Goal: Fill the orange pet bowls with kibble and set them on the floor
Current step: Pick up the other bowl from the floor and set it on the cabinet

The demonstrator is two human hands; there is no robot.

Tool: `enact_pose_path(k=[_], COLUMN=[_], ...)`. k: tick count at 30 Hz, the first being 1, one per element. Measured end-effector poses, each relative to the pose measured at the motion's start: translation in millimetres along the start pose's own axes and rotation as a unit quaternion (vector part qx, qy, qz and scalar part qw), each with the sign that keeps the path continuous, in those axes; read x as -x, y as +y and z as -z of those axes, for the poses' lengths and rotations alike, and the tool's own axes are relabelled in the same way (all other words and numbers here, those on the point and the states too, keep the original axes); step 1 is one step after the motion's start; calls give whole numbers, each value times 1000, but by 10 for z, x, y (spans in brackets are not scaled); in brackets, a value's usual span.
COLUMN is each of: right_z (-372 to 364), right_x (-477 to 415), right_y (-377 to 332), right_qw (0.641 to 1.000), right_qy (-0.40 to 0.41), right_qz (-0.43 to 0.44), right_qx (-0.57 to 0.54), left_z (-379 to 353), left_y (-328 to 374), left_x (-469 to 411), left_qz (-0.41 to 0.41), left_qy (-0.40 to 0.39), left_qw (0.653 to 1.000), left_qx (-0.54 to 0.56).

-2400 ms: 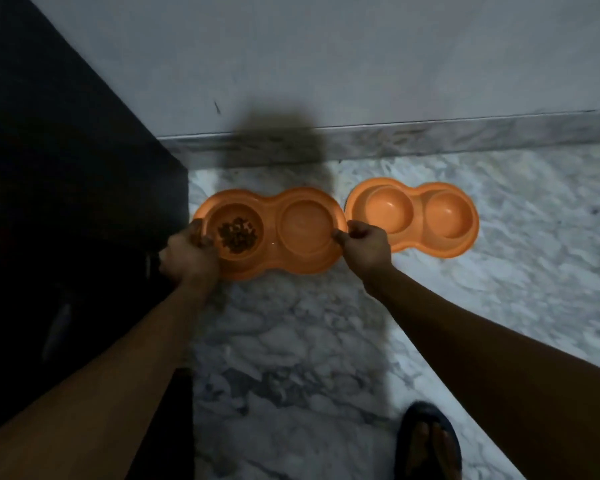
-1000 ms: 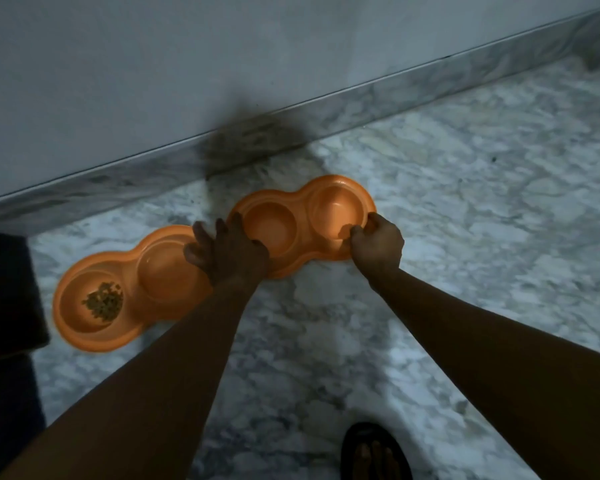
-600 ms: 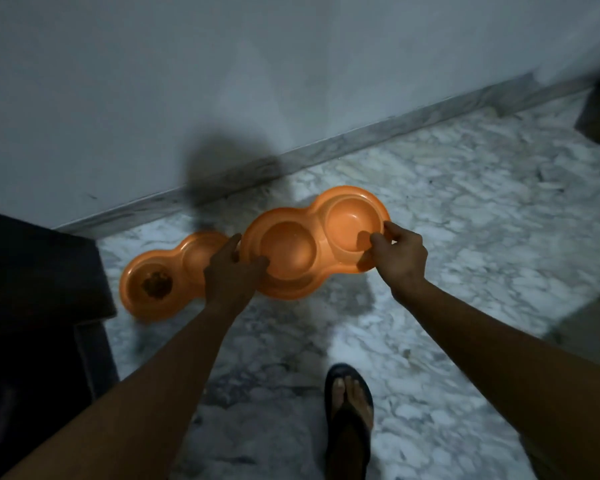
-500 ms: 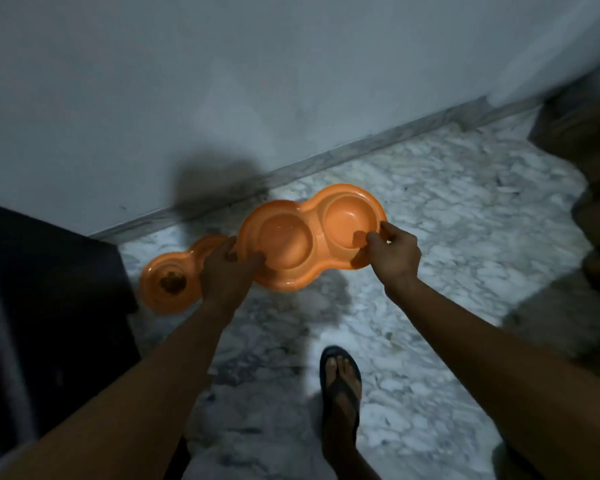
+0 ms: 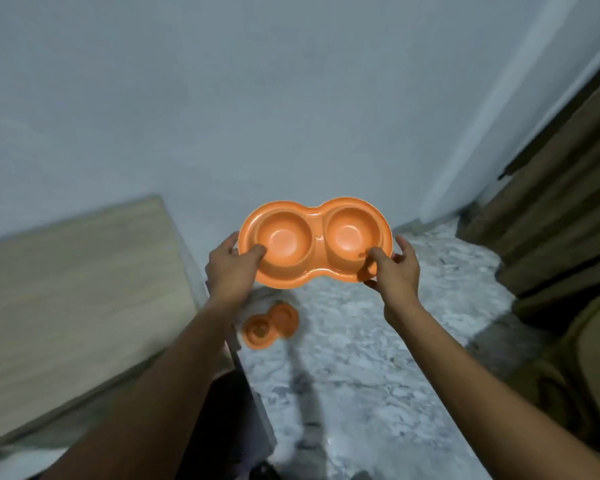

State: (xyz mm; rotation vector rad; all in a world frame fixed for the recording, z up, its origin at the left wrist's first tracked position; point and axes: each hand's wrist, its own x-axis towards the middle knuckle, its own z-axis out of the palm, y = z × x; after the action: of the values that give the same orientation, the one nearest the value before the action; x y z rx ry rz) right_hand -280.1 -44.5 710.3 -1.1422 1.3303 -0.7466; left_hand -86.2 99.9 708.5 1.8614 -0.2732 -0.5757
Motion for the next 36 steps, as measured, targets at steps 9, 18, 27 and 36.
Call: enact_pose_path(k=[9,18,27,36], right_z=[-959,-2087,-3986,-5285], right_x=[1897,3861,5002,5520], right_y=[-316,328,907,1327], right_qw=[982,949,931,952], right_qy=[-184,-315,-345,-230], right_qz=[45,23,48,14], right_qx=[-25,21,107,202], left_z=[2367,4624,6707,7717], left_y=[20,-822,-1747,-2360], left_x=[1293,2265,1817,860], left_qz=[-45,32,60,109], left_qy=[145,237,251,185], left_qw=[988,971,964,973], left_qx=[-3,12,-59,-89])
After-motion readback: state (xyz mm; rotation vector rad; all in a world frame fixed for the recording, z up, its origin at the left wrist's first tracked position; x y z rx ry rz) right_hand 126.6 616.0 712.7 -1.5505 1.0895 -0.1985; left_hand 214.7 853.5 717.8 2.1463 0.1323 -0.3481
